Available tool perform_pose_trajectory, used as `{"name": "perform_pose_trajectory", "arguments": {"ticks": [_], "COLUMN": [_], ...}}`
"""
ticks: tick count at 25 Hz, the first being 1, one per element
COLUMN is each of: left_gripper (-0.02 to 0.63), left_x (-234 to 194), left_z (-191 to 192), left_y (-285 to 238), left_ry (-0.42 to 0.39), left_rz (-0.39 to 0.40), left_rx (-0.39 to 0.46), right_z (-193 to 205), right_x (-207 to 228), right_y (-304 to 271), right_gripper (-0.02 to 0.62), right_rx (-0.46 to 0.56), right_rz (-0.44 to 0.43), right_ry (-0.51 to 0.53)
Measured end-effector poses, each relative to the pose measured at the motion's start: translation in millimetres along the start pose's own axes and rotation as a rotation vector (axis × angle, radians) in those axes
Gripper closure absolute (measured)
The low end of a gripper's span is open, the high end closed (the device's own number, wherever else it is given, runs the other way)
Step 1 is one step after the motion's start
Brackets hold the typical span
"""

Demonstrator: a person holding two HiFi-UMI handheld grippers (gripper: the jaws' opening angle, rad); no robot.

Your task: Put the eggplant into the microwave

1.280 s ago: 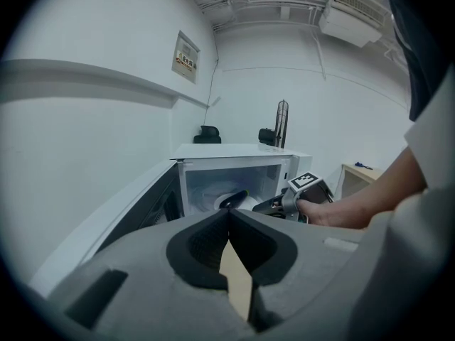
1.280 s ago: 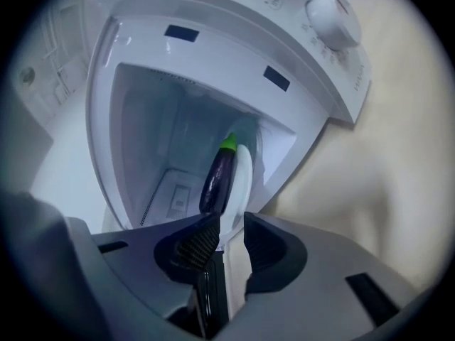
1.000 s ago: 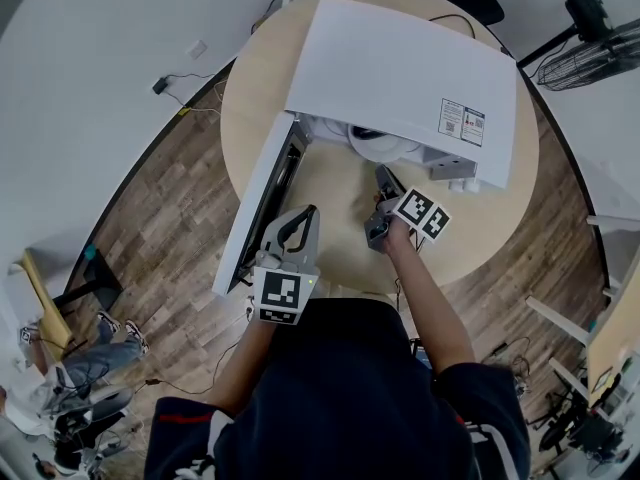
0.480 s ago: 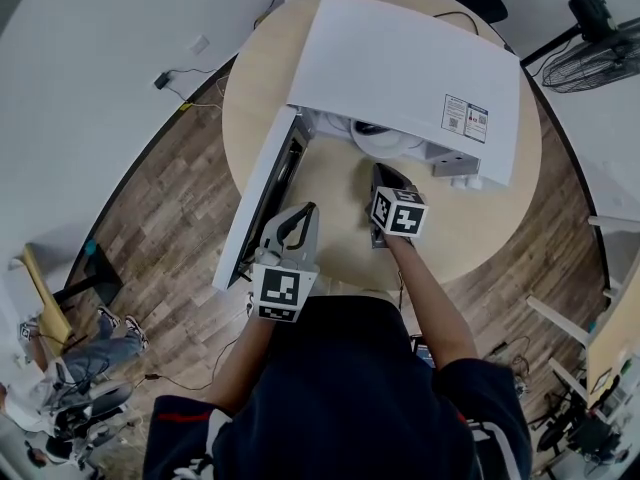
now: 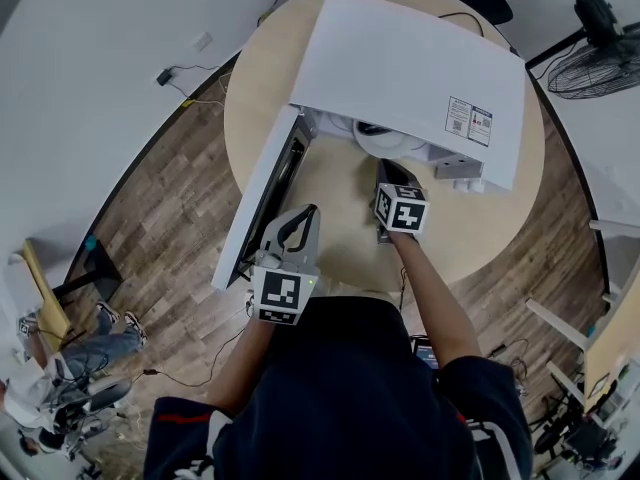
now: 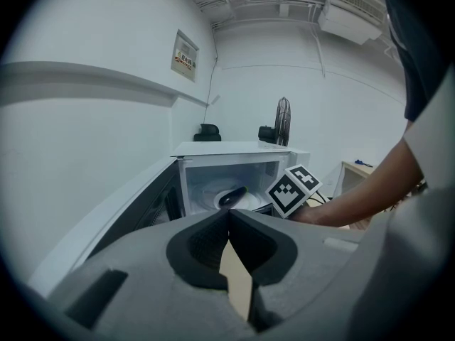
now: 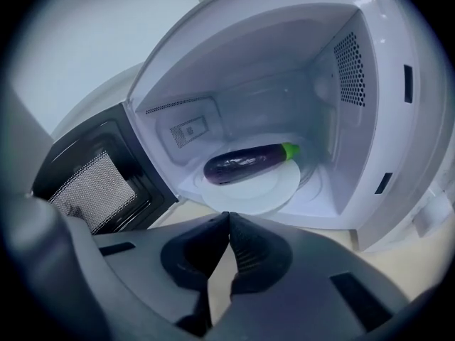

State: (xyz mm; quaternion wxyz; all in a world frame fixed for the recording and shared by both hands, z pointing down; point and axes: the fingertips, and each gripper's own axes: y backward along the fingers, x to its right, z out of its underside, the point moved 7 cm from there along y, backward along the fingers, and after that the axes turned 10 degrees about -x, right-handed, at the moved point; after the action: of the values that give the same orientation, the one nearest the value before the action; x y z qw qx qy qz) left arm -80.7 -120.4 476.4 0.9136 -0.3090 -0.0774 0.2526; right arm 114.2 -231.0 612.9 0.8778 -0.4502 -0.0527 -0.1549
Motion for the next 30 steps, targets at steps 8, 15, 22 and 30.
{"name": "perform_pose_trajectory", "arguments": {"ticks": [8, 15, 22, 30], "left_gripper": [0.589, 0.589, 0.589, 0.589], "left_x": [-2.9, -2.8, -1.8, -2.1], "left_z": [0.1, -1.0, -2.1, -3.6], "left_y": [-0.7, -4.9, -8.7, -7.8], "left_ry": [0.011, 0.021, 0.022, 0.023], "left_rz": [-0.013, -0.018, -0.017, -0.011], "left_rx": [-0.006, -0.010, -0.010, -0.002], "right_z": [-10.3, -17.6, -23.3, -22.9], "right_x": [1.3, 4.4, 8.6, 7.0], "right_y": [-7.8, -12.7, -16.9, -12.4], "right_gripper": [0.583, 0.583, 0.583, 0.583], "right_rx": [0.004, 0.003, 0.001, 0.005], "right_rz": [-0.002, -0.006, -0.007, -0.017], "right_ry": [0.002, 0.006, 0.009, 0.008]}}
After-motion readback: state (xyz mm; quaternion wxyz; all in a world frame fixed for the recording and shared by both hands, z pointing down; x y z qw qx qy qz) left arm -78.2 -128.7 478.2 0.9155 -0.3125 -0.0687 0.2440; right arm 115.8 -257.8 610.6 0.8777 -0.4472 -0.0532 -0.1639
